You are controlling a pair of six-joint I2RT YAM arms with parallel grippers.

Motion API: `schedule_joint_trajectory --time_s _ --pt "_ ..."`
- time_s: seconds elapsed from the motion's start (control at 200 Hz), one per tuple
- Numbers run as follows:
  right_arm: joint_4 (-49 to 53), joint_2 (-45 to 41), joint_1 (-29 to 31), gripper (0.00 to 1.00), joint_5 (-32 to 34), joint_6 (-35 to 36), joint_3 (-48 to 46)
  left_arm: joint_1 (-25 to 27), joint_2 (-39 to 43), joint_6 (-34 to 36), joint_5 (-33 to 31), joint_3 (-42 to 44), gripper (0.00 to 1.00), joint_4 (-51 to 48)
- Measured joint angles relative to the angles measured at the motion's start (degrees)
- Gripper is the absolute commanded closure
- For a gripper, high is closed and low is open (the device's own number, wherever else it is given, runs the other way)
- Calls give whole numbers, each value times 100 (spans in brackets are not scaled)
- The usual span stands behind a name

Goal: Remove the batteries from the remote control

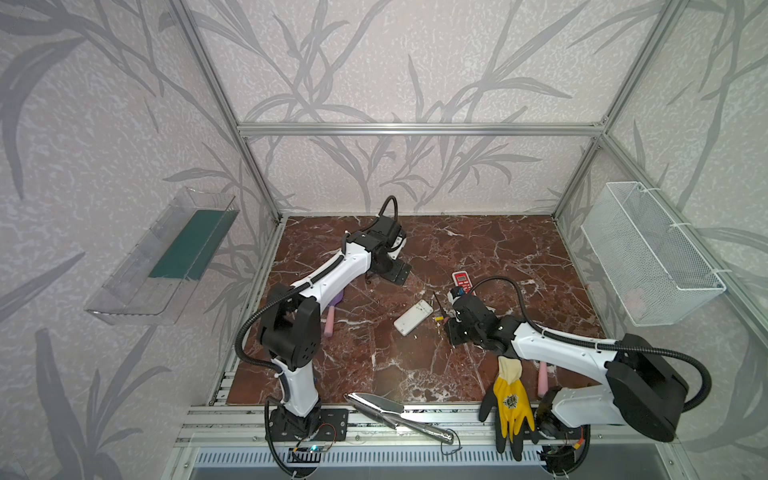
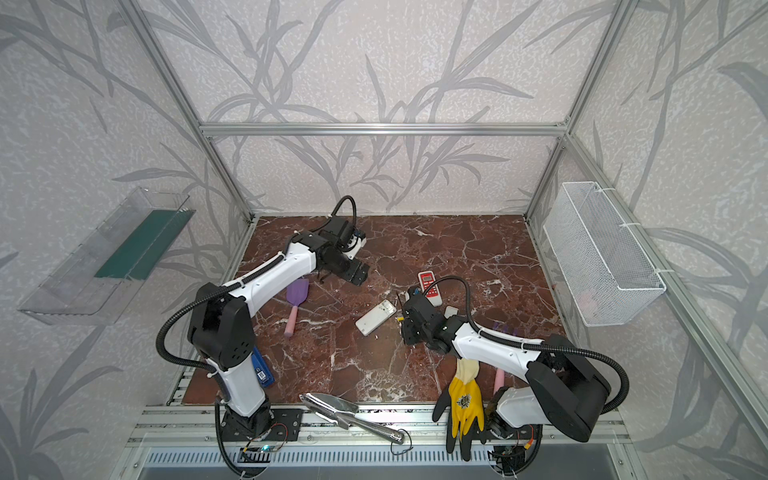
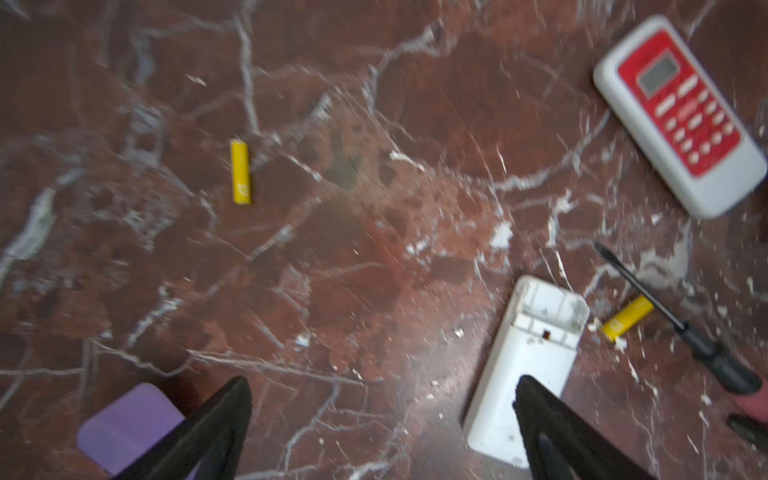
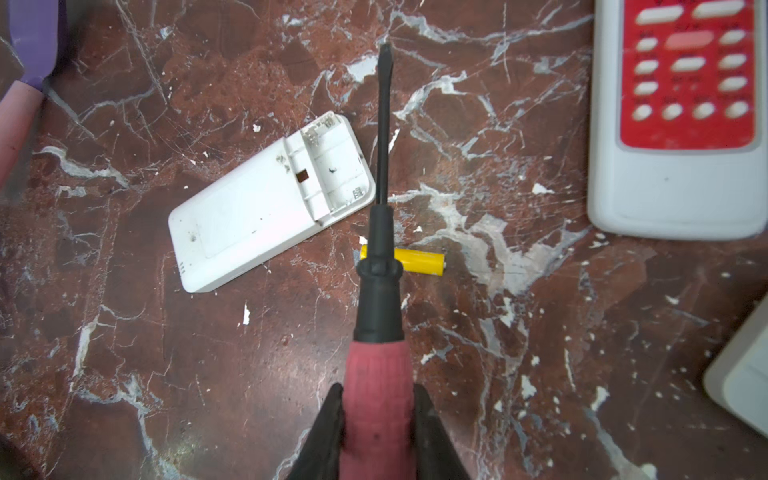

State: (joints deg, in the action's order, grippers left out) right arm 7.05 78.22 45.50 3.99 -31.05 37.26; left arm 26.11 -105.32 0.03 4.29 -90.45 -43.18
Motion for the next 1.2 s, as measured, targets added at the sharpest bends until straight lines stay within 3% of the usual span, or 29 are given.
schedule_joint_trajectory --time_s 0.27,0.41,0.57,0.81,1.2 --pt "-42 243 -127 100 -164 199 28 -892 -1867 -269 131 -1790 1 118" --pt "-50 374 -131 100 -330 221 74 -1252 -2673 -463 144 -2184 1 181" --pt "-76 474 -131 100 -516 216 87 -1622 -2959 -669 345 -2304 0 420" --pt "-74 479 -131 100 -588 214 90 -1862 -3486 -785 890 -3261 1 442" --pt "-31 455 -131 100 -597 216 118 -1932 -3687 -929 1141 -3307 3 306"
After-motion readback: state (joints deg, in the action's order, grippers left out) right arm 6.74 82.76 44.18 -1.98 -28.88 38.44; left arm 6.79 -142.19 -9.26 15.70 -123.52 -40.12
